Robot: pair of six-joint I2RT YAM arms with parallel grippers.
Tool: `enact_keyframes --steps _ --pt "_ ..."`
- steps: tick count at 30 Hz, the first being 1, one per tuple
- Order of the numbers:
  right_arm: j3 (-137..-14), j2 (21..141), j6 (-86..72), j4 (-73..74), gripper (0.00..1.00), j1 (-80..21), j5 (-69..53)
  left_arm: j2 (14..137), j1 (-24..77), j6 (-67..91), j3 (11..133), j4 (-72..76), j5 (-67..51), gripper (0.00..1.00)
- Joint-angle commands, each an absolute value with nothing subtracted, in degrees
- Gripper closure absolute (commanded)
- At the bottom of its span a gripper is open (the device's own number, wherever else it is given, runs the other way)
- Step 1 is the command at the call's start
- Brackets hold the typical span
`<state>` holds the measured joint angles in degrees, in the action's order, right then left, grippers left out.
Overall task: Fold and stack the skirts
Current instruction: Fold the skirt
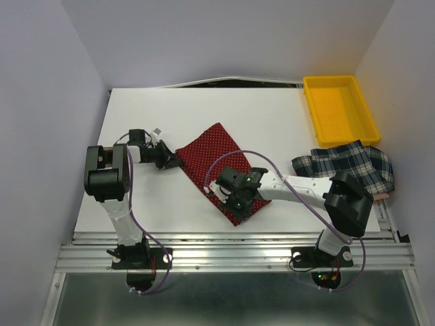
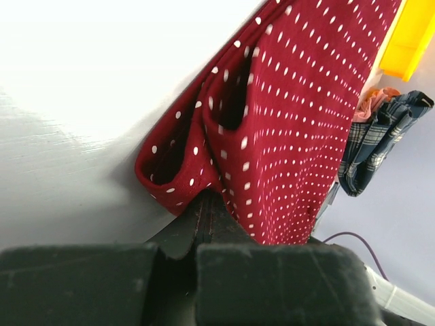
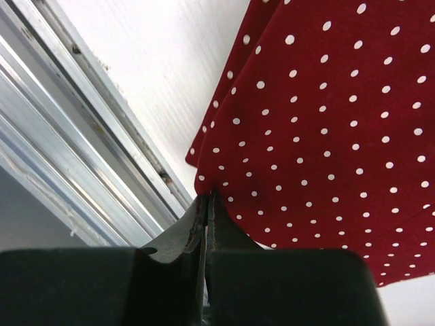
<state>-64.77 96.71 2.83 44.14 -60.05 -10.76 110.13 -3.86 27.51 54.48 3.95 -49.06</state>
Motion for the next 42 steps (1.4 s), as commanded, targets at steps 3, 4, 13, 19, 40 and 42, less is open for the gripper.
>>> enact_keyframes --steps 3,4,13,19,40,42 --pt "-63.2 92.4 4.4 47.3 0.99 -60.5 -12.0 110.8 -4.1 25.8 55.8 2.8 -44.9 1.00" --pt "-63.1 92.3 4.3 47.3 0.99 -60.5 -12.3 110.8 -4.1 25.7 55.9 2.7 -45.0 1.00" --pt "-65.3 95.2 3.9 44.7 0.89 -60.5 -16.1 109.1 -4.3 24.3 55.6 2.3 -45.3 1.00" --pt "-71.8 94.8 4.0 46.0 0.59 -60.5 -16.4 101.8 -5.5 16.9 59.0 -3.9 -48.8 0.72" --pt "-71.0 100.9 28.7 40.4 0.70 -29.4 -31.0 59.6 33.8 -49.3 48.6 -26.7 -17.5 0.15" --pt "-67.6 101.2 26.9 38.5 0.72 -29.9 -33.4 57.8 41.1 -49.5 46.8 -26.9 -14.0 0.15"
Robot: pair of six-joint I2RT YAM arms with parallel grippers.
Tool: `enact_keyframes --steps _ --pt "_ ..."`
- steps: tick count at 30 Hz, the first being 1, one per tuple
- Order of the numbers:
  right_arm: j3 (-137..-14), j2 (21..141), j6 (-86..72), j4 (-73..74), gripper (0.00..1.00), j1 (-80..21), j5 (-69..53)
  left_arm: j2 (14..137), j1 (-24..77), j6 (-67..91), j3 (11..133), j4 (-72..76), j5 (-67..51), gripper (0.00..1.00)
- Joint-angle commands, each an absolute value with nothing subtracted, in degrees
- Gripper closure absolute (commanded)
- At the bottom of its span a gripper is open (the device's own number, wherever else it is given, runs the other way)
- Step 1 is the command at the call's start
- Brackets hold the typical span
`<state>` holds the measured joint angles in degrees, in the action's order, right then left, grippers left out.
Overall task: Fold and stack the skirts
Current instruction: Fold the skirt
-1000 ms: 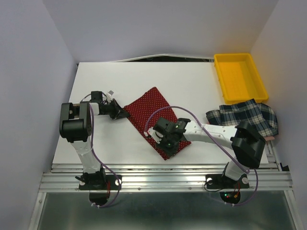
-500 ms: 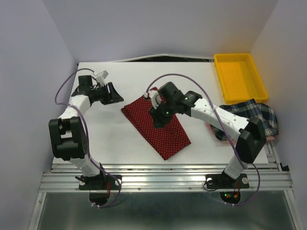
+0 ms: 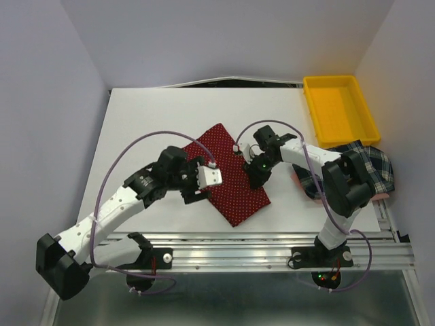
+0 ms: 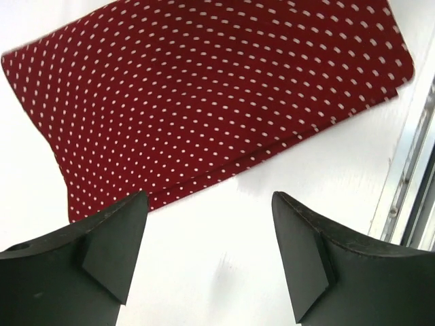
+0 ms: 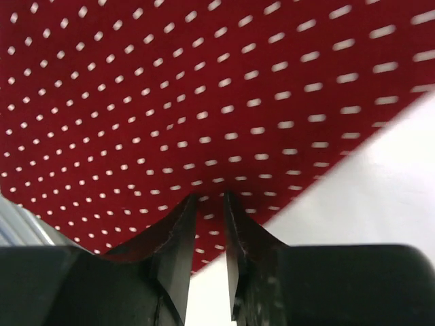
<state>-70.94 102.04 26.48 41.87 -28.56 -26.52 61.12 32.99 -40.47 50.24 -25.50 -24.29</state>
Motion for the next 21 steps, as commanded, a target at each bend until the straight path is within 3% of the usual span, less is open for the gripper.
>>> enact_keyframes --steps 1,7,12,18,21 --pt "-66.5 101.5 25.5 37.0 0.72 -29.9 -33.7 57.7 42.9 -48.9 46.4 -27.3 -13.4 0.15" --pt "-60.3 102.0 18.9 29.5 0.76 -35.8 -32.9 59.0 56.4 -45.6 41.8 -24.5 -7.7 0.12" --pt "-61.7 107.5 10.1 28.6 0.76 -36.8 -31.9 66.3 56.9 -38.3 43.2 -22.3 -4.9 0.28" --pt "-63.4 110.6 -2.8 27.2 0.76 -36.8 -36.8 72.2 34.6 -26.3 52.8 -25.0 -17.4 0.46" --pt "-67.0 108.4 -4.7 27.1 0.70 -36.8 -40.3 74.2 24.0 -22.2 55.2 -24.5 -19.8 0.46"
